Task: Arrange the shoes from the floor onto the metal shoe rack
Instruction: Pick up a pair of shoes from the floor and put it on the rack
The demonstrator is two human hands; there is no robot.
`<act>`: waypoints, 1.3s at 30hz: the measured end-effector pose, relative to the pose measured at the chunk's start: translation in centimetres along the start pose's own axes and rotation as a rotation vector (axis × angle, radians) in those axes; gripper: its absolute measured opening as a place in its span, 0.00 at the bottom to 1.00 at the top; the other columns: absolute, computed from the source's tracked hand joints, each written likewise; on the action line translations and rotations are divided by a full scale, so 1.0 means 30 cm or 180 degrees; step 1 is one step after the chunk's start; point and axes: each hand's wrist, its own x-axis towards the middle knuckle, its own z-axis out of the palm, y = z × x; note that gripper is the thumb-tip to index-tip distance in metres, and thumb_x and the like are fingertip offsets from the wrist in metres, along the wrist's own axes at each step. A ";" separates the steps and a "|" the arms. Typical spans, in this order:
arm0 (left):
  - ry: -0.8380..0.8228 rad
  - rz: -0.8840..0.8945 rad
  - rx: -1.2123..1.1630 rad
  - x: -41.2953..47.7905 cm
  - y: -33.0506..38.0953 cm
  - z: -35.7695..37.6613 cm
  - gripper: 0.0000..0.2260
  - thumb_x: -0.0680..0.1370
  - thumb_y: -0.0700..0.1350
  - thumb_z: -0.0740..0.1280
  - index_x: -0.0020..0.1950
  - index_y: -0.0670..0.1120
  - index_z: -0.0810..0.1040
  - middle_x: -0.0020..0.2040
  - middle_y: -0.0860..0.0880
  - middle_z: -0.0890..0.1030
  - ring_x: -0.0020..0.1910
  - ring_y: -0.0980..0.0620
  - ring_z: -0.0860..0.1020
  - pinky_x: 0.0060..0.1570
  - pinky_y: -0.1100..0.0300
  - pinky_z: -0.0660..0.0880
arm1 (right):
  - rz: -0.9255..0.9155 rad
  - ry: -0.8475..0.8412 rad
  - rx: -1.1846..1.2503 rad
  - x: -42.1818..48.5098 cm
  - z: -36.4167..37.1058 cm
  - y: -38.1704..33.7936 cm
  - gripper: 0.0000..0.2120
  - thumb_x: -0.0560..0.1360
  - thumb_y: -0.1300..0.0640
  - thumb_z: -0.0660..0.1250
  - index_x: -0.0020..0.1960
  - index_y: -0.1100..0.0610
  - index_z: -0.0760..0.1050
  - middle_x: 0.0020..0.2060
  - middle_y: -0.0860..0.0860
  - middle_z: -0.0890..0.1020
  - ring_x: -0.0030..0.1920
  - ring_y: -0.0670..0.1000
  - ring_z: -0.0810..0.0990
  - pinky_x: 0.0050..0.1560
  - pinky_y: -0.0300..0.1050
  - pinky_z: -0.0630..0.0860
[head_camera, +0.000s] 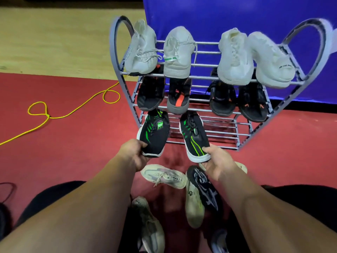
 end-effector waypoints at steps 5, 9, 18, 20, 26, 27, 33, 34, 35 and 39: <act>-0.0041 0.0030 -0.0241 0.160 -0.003 0.051 0.20 0.81 0.29 0.52 0.68 0.41 0.73 0.60 0.38 0.81 0.45 0.42 0.81 0.29 0.49 0.82 | 0.0018 -0.0174 0.0073 0.119 0.042 0.016 0.17 0.82 0.68 0.57 0.67 0.63 0.77 0.58 0.61 0.85 0.56 0.58 0.84 0.64 0.53 0.78; -0.0177 0.0069 -0.0474 0.280 0.003 0.076 0.22 0.82 0.30 0.52 0.71 0.43 0.74 0.65 0.39 0.80 0.49 0.43 0.82 0.42 0.48 0.83 | 0.0017 -0.0291 0.0446 0.183 0.109 0.004 0.16 0.83 0.68 0.55 0.63 0.62 0.79 0.54 0.58 0.87 0.51 0.54 0.86 0.57 0.48 0.79; -0.0543 0.0228 -0.0764 0.519 0.057 0.110 0.22 0.83 0.32 0.52 0.72 0.46 0.74 0.63 0.42 0.82 0.56 0.45 0.83 0.48 0.52 0.84 | -0.0026 -0.0459 0.0996 0.397 0.265 -0.054 0.16 0.83 0.68 0.55 0.62 0.60 0.79 0.51 0.57 0.87 0.47 0.52 0.88 0.52 0.46 0.83; -0.0642 0.0280 -0.0841 0.559 0.067 0.118 0.22 0.84 0.33 0.51 0.72 0.47 0.74 0.63 0.42 0.83 0.58 0.45 0.83 0.52 0.51 0.83 | -0.0058 -0.0443 0.1019 0.434 0.292 -0.063 0.16 0.83 0.68 0.55 0.60 0.60 0.80 0.50 0.57 0.88 0.47 0.52 0.88 0.54 0.47 0.82; -0.0769 0.0282 -0.0899 0.661 0.077 0.126 0.18 0.86 0.39 0.54 0.72 0.52 0.73 0.63 0.43 0.83 0.60 0.42 0.82 0.57 0.43 0.80 | 0.0103 -0.0291 0.0948 0.536 0.357 -0.053 0.18 0.82 0.62 0.65 0.72 0.56 0.73 0.57 0.57 0.86 0.50 0.55 0.88 0.61 0.55 0.80; -0.0673 0.0218 -0.0701 0.662 0.073 0.125 0.16 0.86 0.41 0.57 0.71 0.53 0.73 0.61 0.44 0.83 0.57 0.43 0.84 0.53 0.43 0.82 | 0.0200 -0.0258 0.0747 0.542 0.360 -0.044 0.20 0.82 0.58 0.66 0.73 0.51 0.72 0.59 0.55 0.85 0.46 0.55 0.89 0.62 0.57 0.80; -0.0231 -0.0062 -0.0360 0.690 0.028 0.085 0.25 0.78 0.32 0.62 0.75 0.44 0.68 0.60 0.38 0.82 0.45 0.40 0.86 0.41 0.44 0.83 | 0.0350 -0.0073 0.0240 0.537 0.337 0.018 0.26 0.81 0.60 0.66 0.76 0.43 0.67 0.63 0.57 0.83 0.43 0.59 0.88 0.45 0.54 0.85; -0.0156 -0.0115 -0.0330 0.688 0.024 0.089 0.22 0.78 0.31 0.61 0.72 0.38 0.70 0.58 0.37 0.83 0.43 0.41 0.86 0.38 0.48 0.83 | 0.0306 -0.0040 0.0269 0.536 0.336 0.021 0.26 0.82 0.62 0.65 0.75 0.43 0.68 0.62 0.56 0.83 0.45 0.59 0.88 0.46 0.53 0.85; -0.0117 -0.0144 -0.0281 0.684 0.019 0.093 0.19 0.78 0.30 0.59 0.70 0.34 0.72 0.57 0.36 0.83 0.41 0.42 0.85 0.36 0.51 0.83 | 0.0254 -0.0024 0.0290 0.535 0.336 0.022 0.25 0.82 0.64 0.65 0.74 0.44 0.69 0.61 0.55 0.84 0.47 0.58 0.88 0.49 0.53 0.85; -0.0132 -0.0012 -0.0353 0.688 0.000 0.087 0.21 0.78 0.26 0.57 0.71 0.35 0.70 0.60 0.36 0.82 0.43 0.42 0.85 0.36 0.52 0.83 | 0.0204 0.0040 0.0466 0.536 0.337 0.028 0.26 0.82 0.69 0.62 0.74 0.47 0.70 0.58 0.52 0.85 0.56 0.59 0.86 0.51 0.51 0.85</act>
